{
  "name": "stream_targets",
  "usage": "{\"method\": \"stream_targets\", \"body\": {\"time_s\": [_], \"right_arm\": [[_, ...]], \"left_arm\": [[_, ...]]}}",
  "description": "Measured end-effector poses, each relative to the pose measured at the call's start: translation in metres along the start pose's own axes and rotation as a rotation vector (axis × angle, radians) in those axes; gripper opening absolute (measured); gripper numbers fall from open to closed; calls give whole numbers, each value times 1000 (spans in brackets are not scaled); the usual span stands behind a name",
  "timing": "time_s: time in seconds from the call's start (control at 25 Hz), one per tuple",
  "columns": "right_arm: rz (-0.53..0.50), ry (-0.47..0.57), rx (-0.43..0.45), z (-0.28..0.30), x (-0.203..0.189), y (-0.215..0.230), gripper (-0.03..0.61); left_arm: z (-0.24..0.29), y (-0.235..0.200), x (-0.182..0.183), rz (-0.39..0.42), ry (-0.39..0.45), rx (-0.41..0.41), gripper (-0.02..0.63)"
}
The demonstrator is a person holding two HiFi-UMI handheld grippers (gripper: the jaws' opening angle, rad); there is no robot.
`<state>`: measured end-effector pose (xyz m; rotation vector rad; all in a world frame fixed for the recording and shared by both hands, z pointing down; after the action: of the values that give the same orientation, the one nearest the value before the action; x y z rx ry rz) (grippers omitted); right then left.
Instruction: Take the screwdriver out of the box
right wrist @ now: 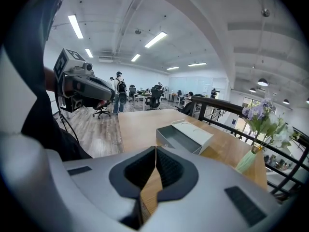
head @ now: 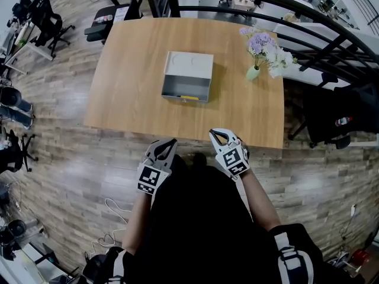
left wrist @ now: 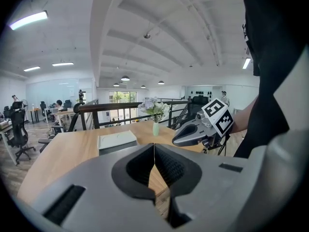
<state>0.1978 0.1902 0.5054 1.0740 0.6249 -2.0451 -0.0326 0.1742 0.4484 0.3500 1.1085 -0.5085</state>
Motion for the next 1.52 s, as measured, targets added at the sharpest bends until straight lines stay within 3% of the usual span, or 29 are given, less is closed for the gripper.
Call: {"method": "stream_targets", "body": {"time_s": [0.48, 1.52], "right_arm": [[-9, -23, -6, 22, 18, 3, 28], [-9, -98, -127, 118, 100, 20, 28]], "left_arm": [[0, -30, -3, -22, 2, -10, 23], [37, -191, 12, -28, 59, -166, 23]]}}
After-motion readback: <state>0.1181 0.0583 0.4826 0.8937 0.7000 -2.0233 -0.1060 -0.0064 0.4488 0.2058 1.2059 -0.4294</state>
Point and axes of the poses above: the fingertips, and each gripper's own axes: z forward along the fingers, y to its right, x out of its top, the point moved 9 cm from there along -z, backward along the fingers, and after that the axes turned 2 degrees about x, right-handed, at the moved point
